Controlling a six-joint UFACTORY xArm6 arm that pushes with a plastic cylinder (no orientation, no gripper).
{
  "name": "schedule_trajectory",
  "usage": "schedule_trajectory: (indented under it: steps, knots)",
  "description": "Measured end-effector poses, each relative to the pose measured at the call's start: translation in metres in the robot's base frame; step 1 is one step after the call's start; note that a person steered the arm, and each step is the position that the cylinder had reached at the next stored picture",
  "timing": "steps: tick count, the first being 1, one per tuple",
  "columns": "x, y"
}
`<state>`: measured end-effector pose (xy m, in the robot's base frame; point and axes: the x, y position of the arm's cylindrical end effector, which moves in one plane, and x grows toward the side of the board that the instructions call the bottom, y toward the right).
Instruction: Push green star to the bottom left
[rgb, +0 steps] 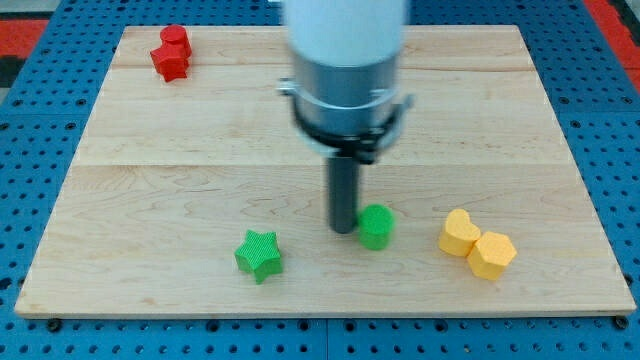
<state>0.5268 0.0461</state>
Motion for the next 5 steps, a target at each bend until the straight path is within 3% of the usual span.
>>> schedule_trajectory:
  steps: [1, 3, 4, 5]
  knots:
    - [-0.002, 0.027]
    - [-0.062, -0.058]
    - [-0.056, -0.108]
    - [-0.036, -0.115]
